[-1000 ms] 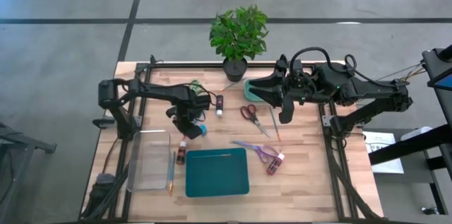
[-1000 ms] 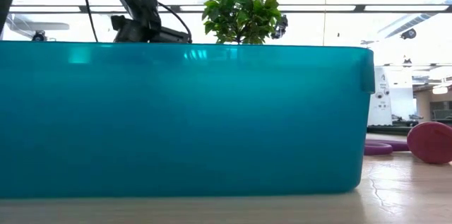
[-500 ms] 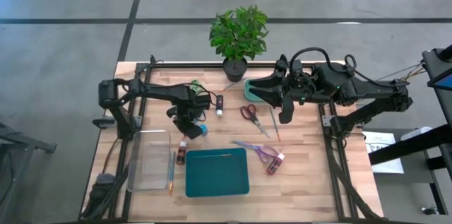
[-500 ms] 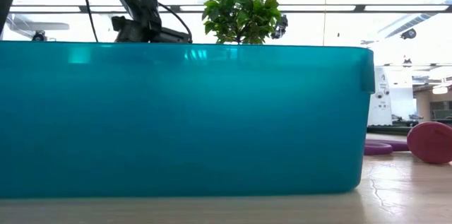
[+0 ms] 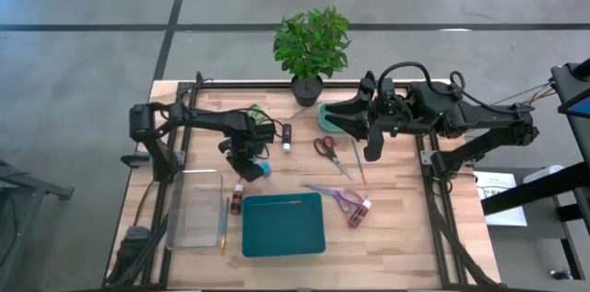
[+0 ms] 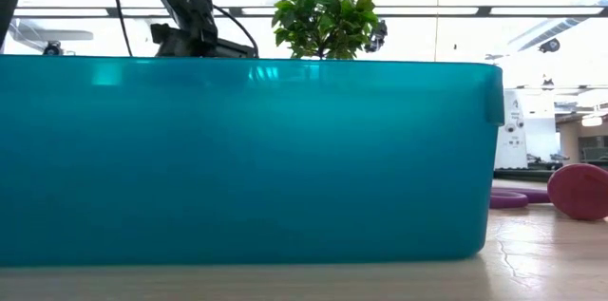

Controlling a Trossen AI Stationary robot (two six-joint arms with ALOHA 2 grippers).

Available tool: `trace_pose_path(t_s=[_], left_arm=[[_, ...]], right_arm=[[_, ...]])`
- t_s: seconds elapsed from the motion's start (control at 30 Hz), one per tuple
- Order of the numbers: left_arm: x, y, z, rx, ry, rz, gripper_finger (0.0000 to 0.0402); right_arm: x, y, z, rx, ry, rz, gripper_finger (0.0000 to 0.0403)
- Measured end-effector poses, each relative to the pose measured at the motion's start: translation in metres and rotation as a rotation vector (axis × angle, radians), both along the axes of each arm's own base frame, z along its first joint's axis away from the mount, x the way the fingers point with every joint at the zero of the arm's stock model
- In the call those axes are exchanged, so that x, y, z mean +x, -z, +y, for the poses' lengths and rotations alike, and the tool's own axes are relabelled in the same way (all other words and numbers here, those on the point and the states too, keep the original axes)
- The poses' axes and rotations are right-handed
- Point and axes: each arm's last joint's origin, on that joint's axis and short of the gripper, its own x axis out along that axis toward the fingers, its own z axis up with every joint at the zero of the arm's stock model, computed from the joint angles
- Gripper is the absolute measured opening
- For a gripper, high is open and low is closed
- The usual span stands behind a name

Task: Pick & Place Paint Supplies
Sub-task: Put the blue paint brush into the blue bin

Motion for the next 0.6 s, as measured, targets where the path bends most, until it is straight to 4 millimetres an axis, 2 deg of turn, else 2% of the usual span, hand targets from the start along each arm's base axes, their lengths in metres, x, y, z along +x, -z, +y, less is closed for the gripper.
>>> trace_pose_path(t_s=[0.6], left_arm=[[-0.0013, 0.0001, 0.0022, 0.059, 0.090, -0.010, 0.0122]], right_arm=[[0.0000, 0.0001, 0.0000, 0.000, 0.000, 0.002, 0.0128]])
